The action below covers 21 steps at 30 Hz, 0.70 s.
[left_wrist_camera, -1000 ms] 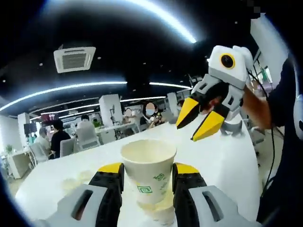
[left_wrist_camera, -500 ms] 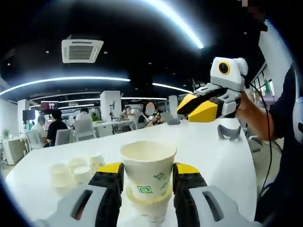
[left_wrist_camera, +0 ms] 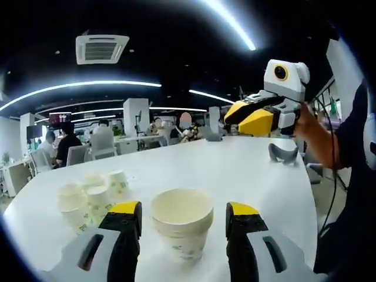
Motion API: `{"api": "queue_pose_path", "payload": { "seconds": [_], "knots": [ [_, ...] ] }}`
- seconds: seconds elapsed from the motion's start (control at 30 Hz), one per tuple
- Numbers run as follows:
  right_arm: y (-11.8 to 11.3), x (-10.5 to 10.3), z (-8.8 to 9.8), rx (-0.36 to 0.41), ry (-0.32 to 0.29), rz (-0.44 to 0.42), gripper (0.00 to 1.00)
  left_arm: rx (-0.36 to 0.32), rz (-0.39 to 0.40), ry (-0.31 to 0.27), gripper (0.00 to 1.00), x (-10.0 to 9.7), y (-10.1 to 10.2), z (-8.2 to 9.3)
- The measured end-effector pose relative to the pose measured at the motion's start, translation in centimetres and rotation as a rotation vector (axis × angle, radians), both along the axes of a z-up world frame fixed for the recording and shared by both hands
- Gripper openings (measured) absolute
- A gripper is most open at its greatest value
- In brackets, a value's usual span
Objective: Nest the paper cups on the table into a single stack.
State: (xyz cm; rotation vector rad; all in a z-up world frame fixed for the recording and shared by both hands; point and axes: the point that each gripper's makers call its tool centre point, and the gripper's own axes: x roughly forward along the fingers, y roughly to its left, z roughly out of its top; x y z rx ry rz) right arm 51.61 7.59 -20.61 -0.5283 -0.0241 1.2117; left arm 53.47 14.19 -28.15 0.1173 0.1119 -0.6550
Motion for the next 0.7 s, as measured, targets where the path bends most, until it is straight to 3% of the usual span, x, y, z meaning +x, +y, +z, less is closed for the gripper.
{"api": "queue_pose_path", "payload": {
  "seconds": [0.1, 0.3, 0.47, 0.6, 0.7],
  "knots": [
    [-0.3, 0.2, 0.0, 0.011, 0.006, -0.01, 0.18, -0.038, 0.015, 0.007, 0.66, -0.6, 1.0, 0.8],
    [-1.0, 1.0, -0.6, 0.036, 0.053, -0.04, 0.38, -0.076, 0.03, 0.013, 0.79, -1.8, 2.4, 1.7],
    [-1.0, 1.3, -2.4, 0.024, 0.165, -0.057, 0.8, -0.083, 0.035, 0.024, 0.9, -2.7, 3.5, 2.2],
    [-1.1, 1.4, -3.6, 0.001, 0.198, -0.058, 0.88, -0.081, 0.036, 0.038, 0.99, -3.6, 4.4, 2.2],
    [-1.0, 1.4, -3.7, 0.014, 0.238, -0.052, 0.95, -0.078, 0.041, 0.055, 0.99, -4.2, 5.0, 2.2]
  ]
}}
